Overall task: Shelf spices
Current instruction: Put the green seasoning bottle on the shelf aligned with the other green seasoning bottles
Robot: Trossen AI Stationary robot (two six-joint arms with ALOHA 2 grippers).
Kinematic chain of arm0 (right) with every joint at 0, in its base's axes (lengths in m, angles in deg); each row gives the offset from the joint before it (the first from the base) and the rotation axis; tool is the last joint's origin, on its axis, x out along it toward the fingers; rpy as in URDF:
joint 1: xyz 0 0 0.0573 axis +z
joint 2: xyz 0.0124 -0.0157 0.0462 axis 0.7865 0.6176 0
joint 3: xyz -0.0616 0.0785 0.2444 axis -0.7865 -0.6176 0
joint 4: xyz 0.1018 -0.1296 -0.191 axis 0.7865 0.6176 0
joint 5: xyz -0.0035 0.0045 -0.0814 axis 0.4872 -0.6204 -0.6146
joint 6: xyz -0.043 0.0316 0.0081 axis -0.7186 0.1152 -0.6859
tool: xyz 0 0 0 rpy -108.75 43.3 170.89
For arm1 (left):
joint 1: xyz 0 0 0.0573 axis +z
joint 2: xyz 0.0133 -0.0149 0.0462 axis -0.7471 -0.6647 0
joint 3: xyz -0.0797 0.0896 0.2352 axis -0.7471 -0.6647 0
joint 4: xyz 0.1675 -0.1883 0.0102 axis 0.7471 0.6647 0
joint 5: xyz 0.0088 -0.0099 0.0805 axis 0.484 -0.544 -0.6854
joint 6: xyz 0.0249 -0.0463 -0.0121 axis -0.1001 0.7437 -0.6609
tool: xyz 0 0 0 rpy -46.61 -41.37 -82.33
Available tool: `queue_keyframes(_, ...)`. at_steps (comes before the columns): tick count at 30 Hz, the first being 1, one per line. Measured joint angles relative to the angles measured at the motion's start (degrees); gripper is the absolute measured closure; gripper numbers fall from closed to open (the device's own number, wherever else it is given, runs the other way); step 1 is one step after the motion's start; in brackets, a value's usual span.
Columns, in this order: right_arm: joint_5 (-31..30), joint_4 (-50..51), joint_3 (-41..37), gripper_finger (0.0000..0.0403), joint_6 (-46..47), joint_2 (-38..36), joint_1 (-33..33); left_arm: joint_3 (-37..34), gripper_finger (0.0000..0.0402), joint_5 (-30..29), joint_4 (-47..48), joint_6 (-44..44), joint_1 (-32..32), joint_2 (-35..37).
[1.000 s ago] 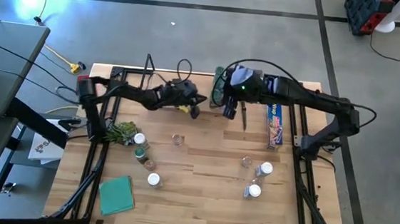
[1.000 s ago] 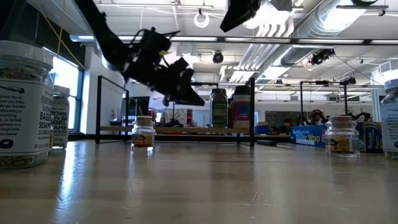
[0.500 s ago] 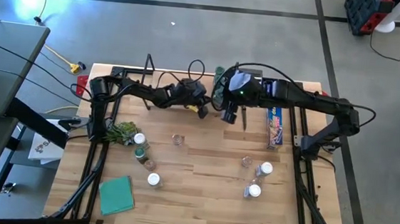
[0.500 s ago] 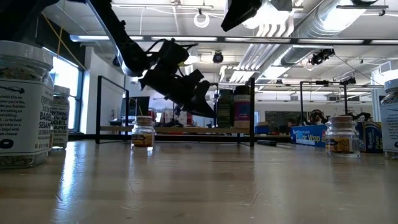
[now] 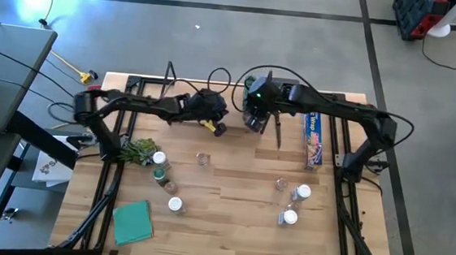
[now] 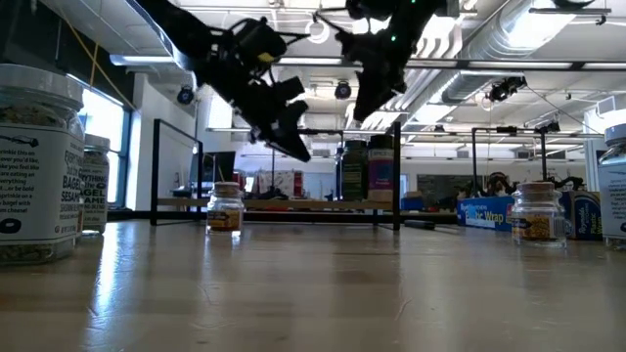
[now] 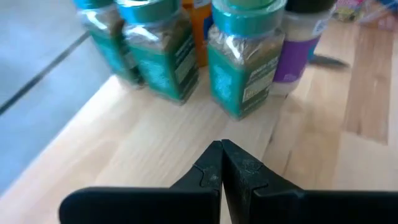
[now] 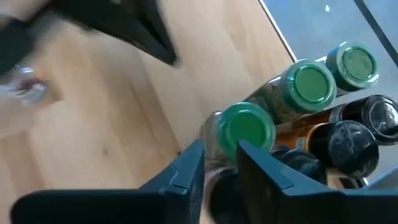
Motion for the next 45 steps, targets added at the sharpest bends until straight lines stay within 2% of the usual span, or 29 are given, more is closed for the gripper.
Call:
queue_keyframes(5,-0.1,-0.5,0.8,0.0350,-0.1,3.0,-1.8,-2.6,0.0401,-4.4,3.9,-1.0,-0.4,6.7)
queue_keyframes(13,0.3,-2.5,0.9,0.0361,0.1,3.7,-3.3,-8.1,0.0401,-5.9,3.0,-0.2,-0.4,12.6)
queue_keyframes(23,0.9,-3.3,1.1,0.0361,-0.2,6.2,-3.7,-8.9,0.0401,-5.9,2.5,0.5,-1.1,12.8)
queue_keyframes(32,3.4,-5.4,1.0,0.0362,-10.2,6.3,-4.1,-8.9,0.0401,-5.8,2.2,0.9,-1.5,12.7)
queue_keyframes(45,3.7,-6.7,1.3,0.0362,-14.0,6.3,-4.8,-8.9,0.0401,-4.1,1.3,2.0,-1.9,12.7)
